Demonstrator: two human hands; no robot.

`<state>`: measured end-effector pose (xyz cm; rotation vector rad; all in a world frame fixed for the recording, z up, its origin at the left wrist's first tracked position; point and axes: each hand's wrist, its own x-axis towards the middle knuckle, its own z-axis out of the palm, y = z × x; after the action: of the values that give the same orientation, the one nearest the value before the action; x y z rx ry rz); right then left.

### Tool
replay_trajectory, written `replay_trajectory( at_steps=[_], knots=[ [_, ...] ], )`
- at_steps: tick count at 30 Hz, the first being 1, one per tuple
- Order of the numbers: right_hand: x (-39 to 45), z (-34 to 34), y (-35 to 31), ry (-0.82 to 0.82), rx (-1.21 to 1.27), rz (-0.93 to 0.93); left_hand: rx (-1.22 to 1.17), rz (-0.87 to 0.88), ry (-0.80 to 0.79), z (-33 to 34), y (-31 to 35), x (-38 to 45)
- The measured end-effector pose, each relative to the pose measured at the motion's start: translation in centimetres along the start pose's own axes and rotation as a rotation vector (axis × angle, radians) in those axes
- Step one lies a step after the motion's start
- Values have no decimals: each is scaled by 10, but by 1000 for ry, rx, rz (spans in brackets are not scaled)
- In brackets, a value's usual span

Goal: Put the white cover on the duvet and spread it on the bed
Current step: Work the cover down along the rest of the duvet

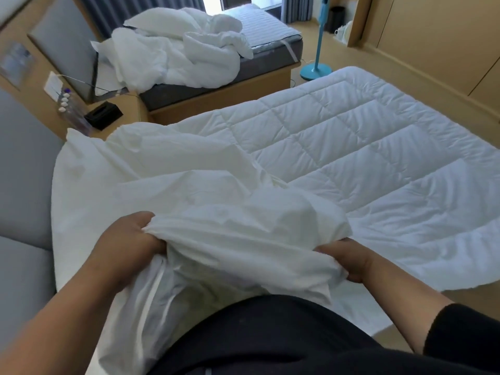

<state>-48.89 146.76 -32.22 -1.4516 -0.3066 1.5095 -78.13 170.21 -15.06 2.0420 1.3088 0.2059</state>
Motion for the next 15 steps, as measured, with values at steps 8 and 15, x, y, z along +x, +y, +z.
replay_trajectory(
  at_steps=[8, 15],
  knots=[
    [-19, -71, 62, 623, -699, 213, -146, -97, 28, -30, -22, 23],
    [1, -68, 33, 917, -394, 44, 58, -117, -93, -25, -17, 30]
  ],
)
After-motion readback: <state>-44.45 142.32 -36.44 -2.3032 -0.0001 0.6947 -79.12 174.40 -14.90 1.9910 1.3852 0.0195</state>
